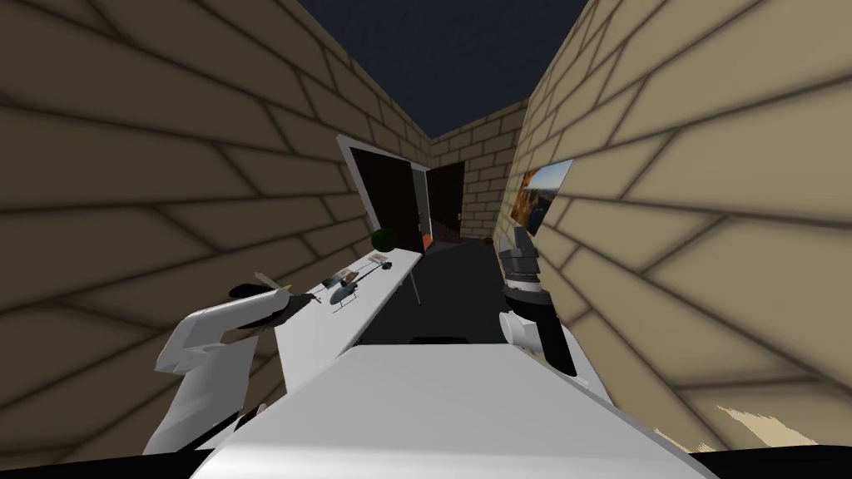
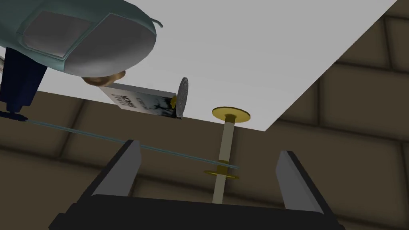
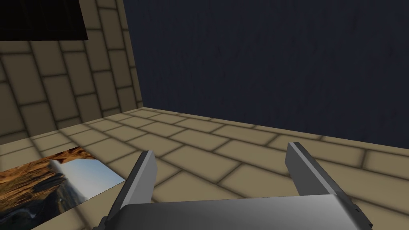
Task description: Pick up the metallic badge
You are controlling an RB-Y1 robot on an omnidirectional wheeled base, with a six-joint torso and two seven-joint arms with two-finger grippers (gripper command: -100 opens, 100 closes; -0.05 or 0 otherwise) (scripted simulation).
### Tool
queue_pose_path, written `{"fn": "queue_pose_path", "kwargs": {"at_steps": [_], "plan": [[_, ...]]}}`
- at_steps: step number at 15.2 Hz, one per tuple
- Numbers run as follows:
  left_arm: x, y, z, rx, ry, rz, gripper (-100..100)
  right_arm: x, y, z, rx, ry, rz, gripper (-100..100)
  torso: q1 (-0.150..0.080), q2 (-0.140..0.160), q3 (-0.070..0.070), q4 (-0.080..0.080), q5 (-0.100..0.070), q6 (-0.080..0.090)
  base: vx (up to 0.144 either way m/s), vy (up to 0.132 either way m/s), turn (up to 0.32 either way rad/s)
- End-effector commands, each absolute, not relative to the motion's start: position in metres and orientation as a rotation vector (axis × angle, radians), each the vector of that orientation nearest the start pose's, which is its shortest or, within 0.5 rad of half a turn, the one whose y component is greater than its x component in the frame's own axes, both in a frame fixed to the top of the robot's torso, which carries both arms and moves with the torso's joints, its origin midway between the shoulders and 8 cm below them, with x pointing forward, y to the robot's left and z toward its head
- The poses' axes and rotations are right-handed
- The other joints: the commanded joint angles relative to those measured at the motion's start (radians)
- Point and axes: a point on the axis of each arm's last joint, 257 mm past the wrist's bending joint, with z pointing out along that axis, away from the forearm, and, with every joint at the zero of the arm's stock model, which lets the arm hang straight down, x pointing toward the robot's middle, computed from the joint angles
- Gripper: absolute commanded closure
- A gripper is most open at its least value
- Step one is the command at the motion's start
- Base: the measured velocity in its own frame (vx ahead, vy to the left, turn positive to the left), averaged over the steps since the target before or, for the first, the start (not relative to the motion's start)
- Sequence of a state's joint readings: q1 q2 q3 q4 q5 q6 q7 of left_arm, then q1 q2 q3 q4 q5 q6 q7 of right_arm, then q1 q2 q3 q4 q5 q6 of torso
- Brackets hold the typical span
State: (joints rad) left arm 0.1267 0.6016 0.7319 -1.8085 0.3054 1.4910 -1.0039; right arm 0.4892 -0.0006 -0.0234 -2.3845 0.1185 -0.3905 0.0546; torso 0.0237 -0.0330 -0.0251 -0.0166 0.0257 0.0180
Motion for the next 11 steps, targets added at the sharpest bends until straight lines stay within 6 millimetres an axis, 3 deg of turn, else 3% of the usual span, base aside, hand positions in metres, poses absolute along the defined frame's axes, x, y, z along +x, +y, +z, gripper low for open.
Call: {"fn": "queue_pose_path", "kwargs": {"at_steps": [1, 2, 5, 6, 7, 11], "plan": [[0.267, 0.657, -0.244, -1.378, 2.135, 0.368, -100, 0.342, -0.273, 0.053, 0.560, 0.681, 1.148, 0, 0.000, 0.000, 0.000, 0.000, 0.000, 0.000, -0.113, -0.050, 0.048], [0.260, 0.654, -0.261, -1.398, 2.172, 0.373, 100, 0.342, -0.273, 0.053, 0.560, 0.682, 1.148, 0, 0.001, -0.002, -0.001, 0.000, 0.000, 0.000, 0.037, 0.007, -0.100], [0.252, 0.650, -0.278, -1.420, 2.212, 0.379, 100, 0.342, -0.273, 0.053, 0.560, 0.682, 1.148, 0, 0.010, -0.017, -0.010, -0.004, 0.003, 0.001, 0.139, 0.067, -0.107], [0.254, 0.651, -0.271, -1.411, 2.195, 0.376, 100, 0.342, -0.273, 0.053, 0.560, 0.682, 1.147, 0, 0.012, -0.021, -0.012, -0.004, 0.003, 0.001, 0.098, 0.046, -0.025], [0.243, 0.659, -0.268, -1.446, 2.193, 0.386, -100, 0.342, -0.273, 0.053, 0.560, 0.682, 1.147, 0, 0.011, -0.020, -0.012, -0.005, 0.003, 0.001, 0.014, 0.044, -0.115], [0.229, 0.672, -0.259, -1.492, 2.177, 0.400, -100, 0.342, -0.273, 0.053, 0.560, 0.682, 1.148, 0, 0.012, -0.010, -0.006, -0.002, 0.003, 0.001, -0.042, 0.065, -0.164]]}}
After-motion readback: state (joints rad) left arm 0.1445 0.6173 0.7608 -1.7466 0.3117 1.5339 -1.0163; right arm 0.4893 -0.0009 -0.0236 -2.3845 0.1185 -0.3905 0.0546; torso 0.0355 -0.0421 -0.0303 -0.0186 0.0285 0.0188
